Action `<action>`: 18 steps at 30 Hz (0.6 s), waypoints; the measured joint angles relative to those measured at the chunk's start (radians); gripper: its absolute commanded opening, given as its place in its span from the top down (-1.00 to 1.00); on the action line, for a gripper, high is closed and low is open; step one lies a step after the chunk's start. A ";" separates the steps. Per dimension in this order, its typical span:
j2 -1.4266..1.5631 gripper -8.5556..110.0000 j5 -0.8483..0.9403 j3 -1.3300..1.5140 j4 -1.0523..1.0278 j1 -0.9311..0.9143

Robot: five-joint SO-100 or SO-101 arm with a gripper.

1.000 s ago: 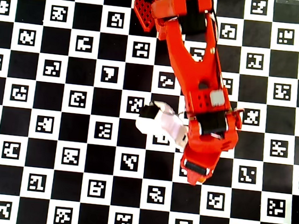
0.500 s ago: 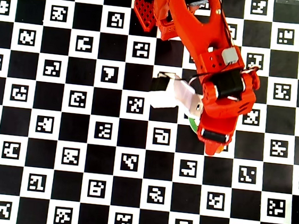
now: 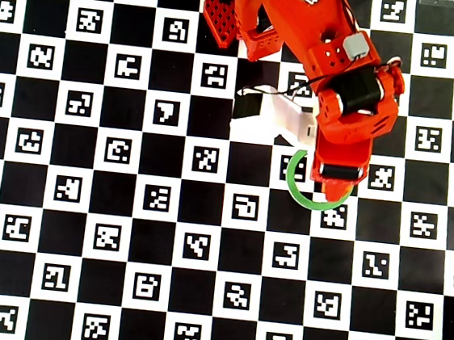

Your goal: Grab the red cube then put it in the green circle then put the blue cube on top and finally the orange cube on top

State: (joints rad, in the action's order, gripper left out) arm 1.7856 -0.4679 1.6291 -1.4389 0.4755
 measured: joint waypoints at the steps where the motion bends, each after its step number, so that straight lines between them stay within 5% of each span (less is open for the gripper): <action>1: 0.005 0.82 0.000 0.009 0.000 0.011; 18: 0.008 0.82 0.000 0.172 0.072 0.046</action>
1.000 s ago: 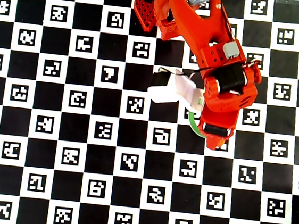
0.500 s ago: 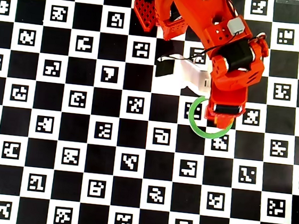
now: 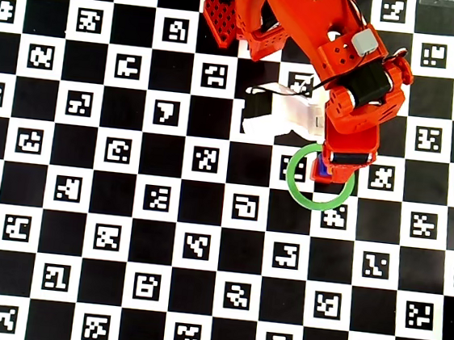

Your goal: Grab the red cube then put it in the green circle then put the blue cube on top and finally the orange cube on top

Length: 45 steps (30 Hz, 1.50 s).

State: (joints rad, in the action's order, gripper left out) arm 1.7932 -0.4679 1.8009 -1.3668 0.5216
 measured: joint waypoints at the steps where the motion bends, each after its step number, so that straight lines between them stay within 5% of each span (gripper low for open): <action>1: 0.000 0.82 0.000 0.006 0.005 0.000; 45: 0.002 0.71 0.000 0.121 0.098 0.015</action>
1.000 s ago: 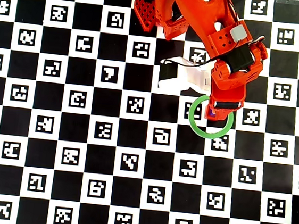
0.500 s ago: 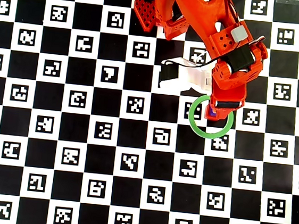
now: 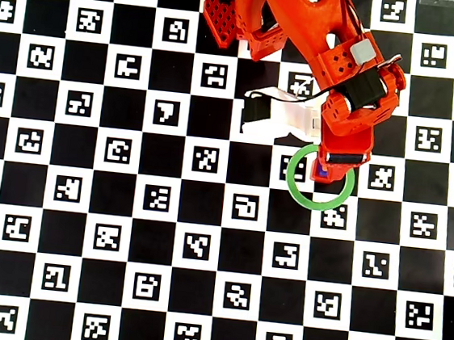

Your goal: Grab the red cube then put it in the green circle then put the blue cube on top and finally the orange cube on top

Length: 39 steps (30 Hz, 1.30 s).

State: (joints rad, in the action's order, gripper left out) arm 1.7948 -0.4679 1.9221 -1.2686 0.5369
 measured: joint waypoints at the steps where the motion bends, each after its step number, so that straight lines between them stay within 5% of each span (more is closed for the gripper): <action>1: 0.000 0.66 0.000 0.006 0.005 0.000; 14: 0.000 0.28 0.000 0.009 0.011 0.000; 33: 0.069 0.26 0.018 -0.115 -0.155 -0.044; 39: 0.141 0.40 0.118 -0.153 -0.189 -0.140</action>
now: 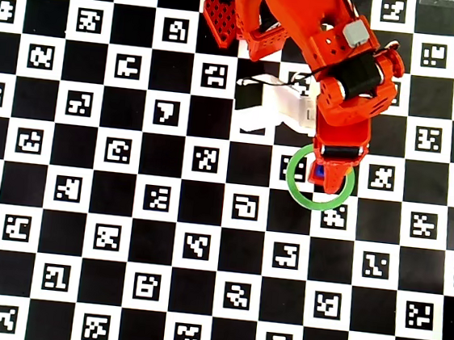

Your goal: Grab the red cube then put it in the green circle then put the blue cube on top and finally the orange cube on top

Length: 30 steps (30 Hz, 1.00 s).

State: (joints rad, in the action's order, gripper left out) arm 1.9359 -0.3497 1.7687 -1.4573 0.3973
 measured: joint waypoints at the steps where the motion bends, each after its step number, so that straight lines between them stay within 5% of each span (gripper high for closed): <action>1: 0.018 0.43 0.026 0.000 0.000 -0.020; 16: 0.465 0.95 0.479 0.318 0.195 -0.356; 30: 0.919 0.95 0.966 0.908 0.489 -0.491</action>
State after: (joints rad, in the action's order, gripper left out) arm 2.8547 0.6167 2.6768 -0.9679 -0.0936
